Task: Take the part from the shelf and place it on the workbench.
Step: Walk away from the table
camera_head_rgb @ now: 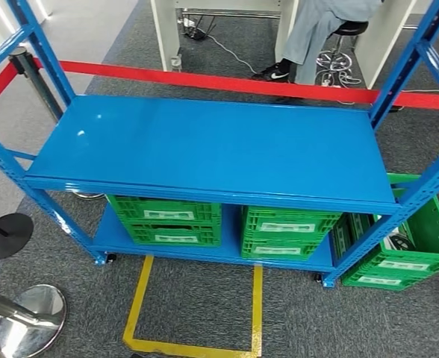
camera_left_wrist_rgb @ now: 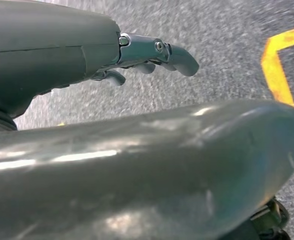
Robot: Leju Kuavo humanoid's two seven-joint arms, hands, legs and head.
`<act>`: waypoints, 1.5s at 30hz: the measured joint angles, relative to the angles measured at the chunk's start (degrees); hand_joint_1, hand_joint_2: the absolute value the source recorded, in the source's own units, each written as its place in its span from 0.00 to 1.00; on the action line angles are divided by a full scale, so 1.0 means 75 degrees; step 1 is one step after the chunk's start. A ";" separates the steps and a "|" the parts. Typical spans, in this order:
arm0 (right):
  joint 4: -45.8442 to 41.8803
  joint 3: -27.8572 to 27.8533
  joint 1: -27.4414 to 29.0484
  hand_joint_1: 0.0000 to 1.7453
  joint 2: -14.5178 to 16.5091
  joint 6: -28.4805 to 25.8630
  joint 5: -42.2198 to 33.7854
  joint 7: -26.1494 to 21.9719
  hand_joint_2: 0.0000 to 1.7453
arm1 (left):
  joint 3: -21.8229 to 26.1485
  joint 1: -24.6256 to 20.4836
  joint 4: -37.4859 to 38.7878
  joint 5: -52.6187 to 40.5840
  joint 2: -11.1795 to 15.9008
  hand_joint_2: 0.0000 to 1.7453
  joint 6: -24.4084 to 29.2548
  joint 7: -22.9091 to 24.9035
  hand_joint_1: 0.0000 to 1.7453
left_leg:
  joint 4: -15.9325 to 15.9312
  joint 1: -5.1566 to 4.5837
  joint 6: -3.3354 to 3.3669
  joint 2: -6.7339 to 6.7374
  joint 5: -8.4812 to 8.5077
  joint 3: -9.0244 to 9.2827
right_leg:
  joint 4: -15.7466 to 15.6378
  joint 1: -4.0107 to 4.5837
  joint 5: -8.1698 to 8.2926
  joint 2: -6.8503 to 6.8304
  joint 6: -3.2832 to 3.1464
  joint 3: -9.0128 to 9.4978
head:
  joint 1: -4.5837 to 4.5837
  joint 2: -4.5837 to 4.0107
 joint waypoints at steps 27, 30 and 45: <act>0.0046 0.0877 0.0158 0.00 -0.0064 -0.0419 -0.0050 -0.0044 0.00 | -0.0472 0.0044 0.0000 0.0883 0.0102 0.00 0.0471 0.0442 0.00 | 0.0050 -0.0081 0.0017 -0.0972 -0.0001 -0.0087 | 0.0031 0.0031 0.0169 0.1154 -0.0222 -0.0153 | -0.0063 0.0000; 0.0055 0.1339 0.0199 0.00 -0.0136 -0.0429 -0.0469 0.0013 0.00 | -0.0777 0.0095 -0.0002 0.1334 0.0184 0.00 0.0392 0.0521 0.00 | 0.0053 -0.0082 0.0026 -0.0972 0.0005 -0.0088 | 0.0031 0.0029 0.0177 0.1153 -0.0208 -0.0156 | -0.0064 0.0000; 0.0095 0.3815 0.0512 0.00 -0.0524 -0.0507 -0.2620 0.0328 0.00 | -0.2552 0.0381 -0.0091 0.3652 0.0651 0.00 -0.0075 0.0905 0.00 | 0.0052 -0.0062 0.0025 -0.0973 0.0020 -0.0092 | 0.0049 0.0041 0.0182 0.1152 -0.0203 -0.0172 | -0.0065 0.0000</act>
